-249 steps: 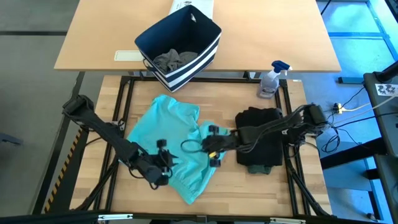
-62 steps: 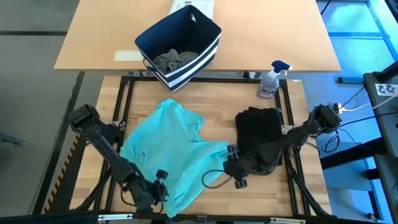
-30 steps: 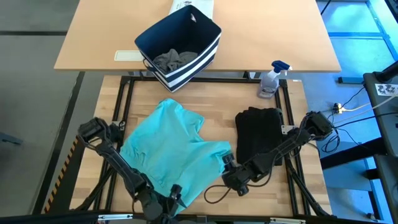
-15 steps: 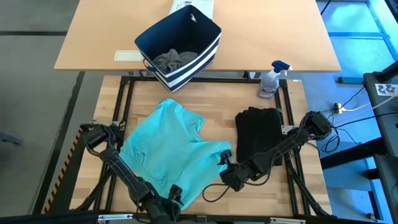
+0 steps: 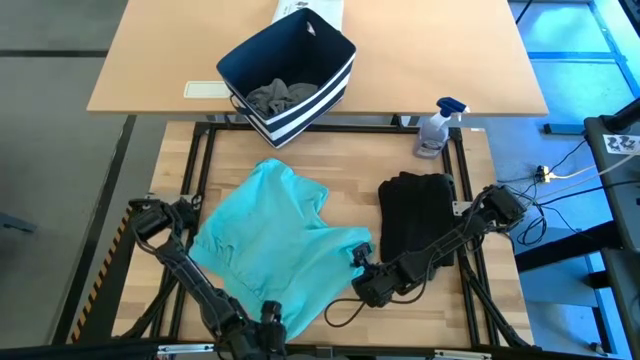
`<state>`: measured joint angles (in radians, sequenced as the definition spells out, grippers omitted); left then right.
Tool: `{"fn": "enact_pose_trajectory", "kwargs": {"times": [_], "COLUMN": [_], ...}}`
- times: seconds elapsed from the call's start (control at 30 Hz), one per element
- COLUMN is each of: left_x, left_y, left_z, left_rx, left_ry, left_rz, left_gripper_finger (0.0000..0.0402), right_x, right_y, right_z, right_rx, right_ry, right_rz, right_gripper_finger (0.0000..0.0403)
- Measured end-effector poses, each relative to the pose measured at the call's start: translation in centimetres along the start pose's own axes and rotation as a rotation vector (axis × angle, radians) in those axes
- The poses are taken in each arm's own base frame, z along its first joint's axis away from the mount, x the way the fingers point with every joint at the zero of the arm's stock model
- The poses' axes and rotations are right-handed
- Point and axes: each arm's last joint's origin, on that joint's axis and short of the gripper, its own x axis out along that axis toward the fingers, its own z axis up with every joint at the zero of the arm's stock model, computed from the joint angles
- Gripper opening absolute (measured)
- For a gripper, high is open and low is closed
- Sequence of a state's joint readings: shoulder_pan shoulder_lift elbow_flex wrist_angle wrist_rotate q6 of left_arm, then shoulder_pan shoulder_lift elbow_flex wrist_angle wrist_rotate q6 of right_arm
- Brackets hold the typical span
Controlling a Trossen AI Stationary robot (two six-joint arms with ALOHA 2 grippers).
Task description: Fold Laundry from Bin
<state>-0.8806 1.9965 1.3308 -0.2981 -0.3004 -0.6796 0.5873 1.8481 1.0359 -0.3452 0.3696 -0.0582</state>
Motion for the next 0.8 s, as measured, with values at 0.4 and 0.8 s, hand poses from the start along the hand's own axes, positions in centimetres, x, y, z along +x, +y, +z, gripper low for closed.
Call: {"fn": "enact_pose_trajectory", "kwargs": {"times": [0.4,0.8], "left_x": [1.9,1.9], "left_y": [1.3,2.7], "left_z": [-1.0,-1.4], "left_rx": [-0.251,-0.331], "left_ry": [0.095,0.174], "left_rz": [0.072,0.166], "left_gripper_finger": [0.0284,0.0133], "right_x": [-0.1,0.7], "right_y": [-0.2,-0.7], "right_z": [0.5,-0.1], "right_rx": [0.013,-0.019], "right_ry": [-0.023,0.038], "right_rz": [-0.052,-0.090], "right_gripper_finger": [0.0285,0.0252]}}
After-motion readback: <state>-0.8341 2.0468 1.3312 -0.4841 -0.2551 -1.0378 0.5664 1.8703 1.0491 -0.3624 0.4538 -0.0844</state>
